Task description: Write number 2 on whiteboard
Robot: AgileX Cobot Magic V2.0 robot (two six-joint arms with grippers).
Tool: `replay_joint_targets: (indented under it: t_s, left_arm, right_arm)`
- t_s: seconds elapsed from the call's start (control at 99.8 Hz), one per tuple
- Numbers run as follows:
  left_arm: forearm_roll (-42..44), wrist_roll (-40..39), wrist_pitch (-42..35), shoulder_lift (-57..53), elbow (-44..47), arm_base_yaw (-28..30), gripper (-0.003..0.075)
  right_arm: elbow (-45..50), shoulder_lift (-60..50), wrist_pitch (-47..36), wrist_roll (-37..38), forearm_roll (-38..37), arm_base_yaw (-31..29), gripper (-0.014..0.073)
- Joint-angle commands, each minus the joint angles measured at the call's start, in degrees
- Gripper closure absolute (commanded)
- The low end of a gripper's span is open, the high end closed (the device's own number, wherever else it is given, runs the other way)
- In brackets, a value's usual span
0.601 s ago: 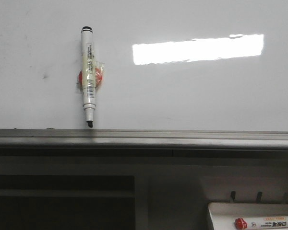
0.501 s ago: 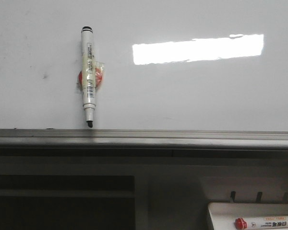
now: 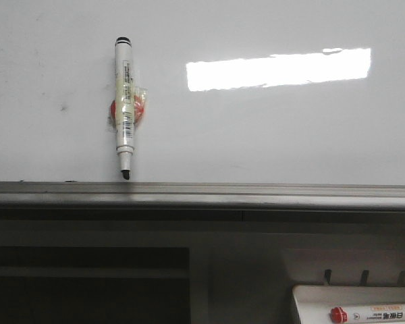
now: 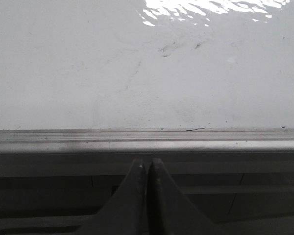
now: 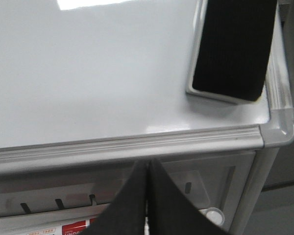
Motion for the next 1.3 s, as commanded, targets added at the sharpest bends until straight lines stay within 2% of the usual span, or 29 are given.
replay_joint_targets:
  t_s: [0.0, 0.22, 0.351, 0.421, 0.531, 0.681, 0.792, 0.872, 0.982, 1.062, 1.152, 1.222, 1.292]
  left_arm:
    - [-0.6, -0.3, -3.7, -1.6, 0.6, -0.1, 0.0741]
    - [0.0, -0.3, -3.7, -1.6, 0.6, -0.1, 0.0741]
    - [10.1, 0.3, -3.7, -1.6, 0.6, -0.1, 0.0741]
    - [12.6, 0.3, -4.1, -1.6, 0.6, -0.1, 0.0741]
    - [13.5, 0.3, -6.9, -1.6, 0.6, -0.1, 0.0741]
    - [2.0, 0.3, -18.1, -1.6, 0.6, -0.3, 0.0741]
    - [0.7, 0.3, -22.7, -1.6, 0.6, -0.3, 0.0741]
    - [0.1, 0.3, -23.1, -1.6, 0.6, -0.3, 0.0741]
    - [-8.8, -0.4, -23.9, -1.6, 0.6, -0.4, 0.0741]
    - [-20.7, -0.4, -26.0, -1.6, 0.5, -0.4, 0.0741]
    - [-31.5, -0.4, -25.8, -1.6, 0.5, -0.4, 0.0741]
    - [-35.3, -0.4, -25.6, -1.6, 0.4, -0.4, 0.0741]
    - [-35.1, -0.3, -23.2, -1.5, -1.4, -0.4, 0.0741]
  right_arm:
    - [1.4, -1.1, -1.6, -0.2, -0.1, -0.3, 0.0665]
    - [1.4, -1.1, -1.6, -0.2, -0.1, -0.3, 0.0665]
    - [1.4, -1.1, -1.8, -0.2, -0.1, -0.3, 0.0665]
    - [1.4, -1.1, -4.3, -0.2, -1.9, -0.3, 0.0665]
    - [1.4, -1.1, -12.8, -0.2, -3.8, -0.3, 0.0665]
    - [1.4, -1.1, -24.6, -0.2, -3.8, -0.3, 0.0665]
    - [1.4, -1.1, -29.2, -0.2, -3.2, -0.3, 0.0665]
    - [1.4, -1.1, -31.1, 1.7, 1.8, -0.3, 0.0665]
    - [1.4, -1.1, -29.0, 4.0, 10.3, -0.3, 0.0665]
    - [1.3, -1.1, -25.9, 4.0, 15.4, -0.3, 0.0665]
    - [1.3, -1.1, -25.2, 4.1, 17.1, -0.3, 0.0664]
    - [0.1, -1.1, -25.2, 6.6, 18.2, -0.3, 0.0664]
    - [-2.6, -1.1, -23.4, 8.6, 19.0, -0.2, 0.0664]
